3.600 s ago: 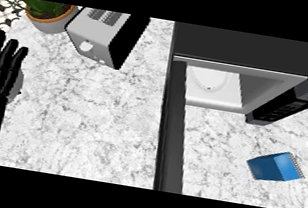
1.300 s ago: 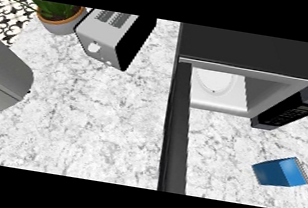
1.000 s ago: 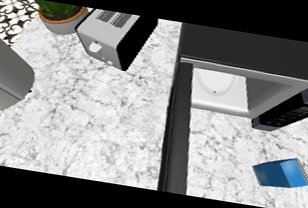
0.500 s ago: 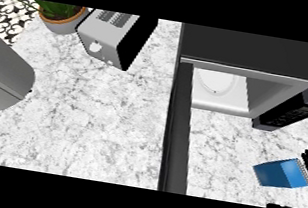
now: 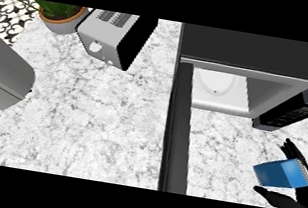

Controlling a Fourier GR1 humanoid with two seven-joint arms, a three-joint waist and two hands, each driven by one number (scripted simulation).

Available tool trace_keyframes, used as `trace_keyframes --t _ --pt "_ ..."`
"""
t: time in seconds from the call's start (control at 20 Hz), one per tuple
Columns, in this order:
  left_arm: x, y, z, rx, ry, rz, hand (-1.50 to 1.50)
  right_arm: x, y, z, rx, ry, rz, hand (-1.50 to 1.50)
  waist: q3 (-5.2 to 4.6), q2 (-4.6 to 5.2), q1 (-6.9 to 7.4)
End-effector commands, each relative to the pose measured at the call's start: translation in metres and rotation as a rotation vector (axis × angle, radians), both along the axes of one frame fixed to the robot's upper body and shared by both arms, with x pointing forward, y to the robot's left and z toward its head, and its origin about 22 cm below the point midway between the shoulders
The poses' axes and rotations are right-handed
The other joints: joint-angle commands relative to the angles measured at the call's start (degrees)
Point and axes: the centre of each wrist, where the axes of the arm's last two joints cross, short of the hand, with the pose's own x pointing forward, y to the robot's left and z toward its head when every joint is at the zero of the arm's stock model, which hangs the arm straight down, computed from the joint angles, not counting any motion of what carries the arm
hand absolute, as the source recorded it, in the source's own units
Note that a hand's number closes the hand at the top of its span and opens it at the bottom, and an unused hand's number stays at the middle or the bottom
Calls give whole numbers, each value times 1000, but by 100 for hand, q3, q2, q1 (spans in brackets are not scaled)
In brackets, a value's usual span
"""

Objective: Pick up the milk, place it into the microwave and close the microwave

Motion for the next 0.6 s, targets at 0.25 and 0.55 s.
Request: trace_keyframes --t 0.25,0.55 --pt "-8 -1 19 -67 -102 -42 -150 6 -6 -3 76 -53 134 150 -2 -1 -1" --pt "-3 -2 11 -71 -119 -39 -150 15 27 -17 96 -143 106 150 3 9 -11"
